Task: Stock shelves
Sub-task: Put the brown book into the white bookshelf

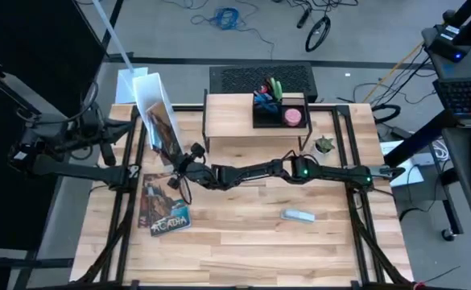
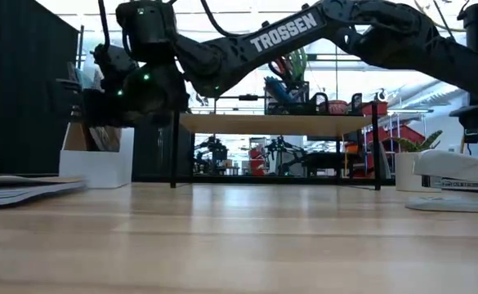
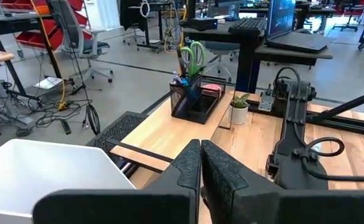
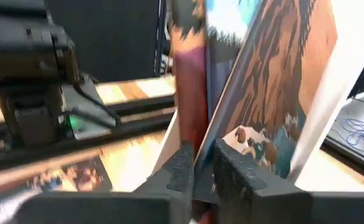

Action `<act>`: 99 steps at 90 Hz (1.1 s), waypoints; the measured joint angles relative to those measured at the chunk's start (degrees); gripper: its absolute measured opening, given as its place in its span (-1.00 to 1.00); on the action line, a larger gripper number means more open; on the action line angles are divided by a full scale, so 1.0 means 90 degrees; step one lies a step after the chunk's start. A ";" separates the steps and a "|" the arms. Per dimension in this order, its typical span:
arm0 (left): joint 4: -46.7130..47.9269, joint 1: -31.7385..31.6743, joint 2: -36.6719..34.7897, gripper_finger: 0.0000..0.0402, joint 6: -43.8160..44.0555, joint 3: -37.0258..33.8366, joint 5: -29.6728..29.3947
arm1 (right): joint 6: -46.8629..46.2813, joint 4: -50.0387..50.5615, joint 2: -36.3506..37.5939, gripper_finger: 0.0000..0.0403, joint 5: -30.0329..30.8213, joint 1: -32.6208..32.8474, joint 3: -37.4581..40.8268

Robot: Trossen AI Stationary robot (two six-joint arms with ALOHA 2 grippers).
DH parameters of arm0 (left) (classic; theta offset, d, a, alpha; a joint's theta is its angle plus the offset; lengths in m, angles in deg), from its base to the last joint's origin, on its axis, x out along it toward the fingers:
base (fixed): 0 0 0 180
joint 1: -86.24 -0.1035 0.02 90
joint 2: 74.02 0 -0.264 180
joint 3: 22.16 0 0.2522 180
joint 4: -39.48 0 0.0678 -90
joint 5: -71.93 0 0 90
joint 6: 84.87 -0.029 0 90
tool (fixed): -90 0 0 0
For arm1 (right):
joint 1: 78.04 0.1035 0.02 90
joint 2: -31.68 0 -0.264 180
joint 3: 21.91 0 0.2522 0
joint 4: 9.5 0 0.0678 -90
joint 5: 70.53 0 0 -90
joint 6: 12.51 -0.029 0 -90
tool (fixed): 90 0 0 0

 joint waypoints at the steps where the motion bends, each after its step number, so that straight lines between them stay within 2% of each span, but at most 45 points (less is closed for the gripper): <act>1: 0.0000 -0.0001 0.0000 -1.00 0.0000 0.0000 0.0000 | -0.0001 0.0046 0.0000 -0.89 0.0001 0.0002 0.0000; 8: 0.0000 -0.0002 0.0000 -1.00 0.0000 0.0000 0.0000 | -0.0099 0.0418 0.0000 -0.97 -0.0007 0.0012 0.0000; 27: 0.0000 0.0000 0.0000 -1.00 0.0000 -0.0002 -0.0002 | -0.0671 0.1081 -0.0001 -1.00 -0.0003 -0.0005 0.0000; 63: 0.0000 -0.0001 0.0000 -1.00 -0.0001 -0.0007 -0.0002 | -0.1021 0.1161 -0.0005 -1.00 0.0485 -0.0132 0.0000; 71: 0.0000 -0.0001 0.0000 -1.00 -0.0001 -0.0007 -0.0002 | -0.1141 0.1149 -0.0005 -1.00 0.0416 -0.0203 0.0000; 80: 0.0000 -0.0001 0.0000 -1.00 -0.0002 -0.0007 -0.0002 | -0.1181 0.1204 -0.0010 -1.00 0.0046 -0.0236 0.0000; 99: 0.0000 0.0000 0.0000 -1.00 -0.0002 -0.0007 -0.0002 | -0.1185 0.1502 0.0010 -1.00 0.0081 -0.0110 -0.0004</act>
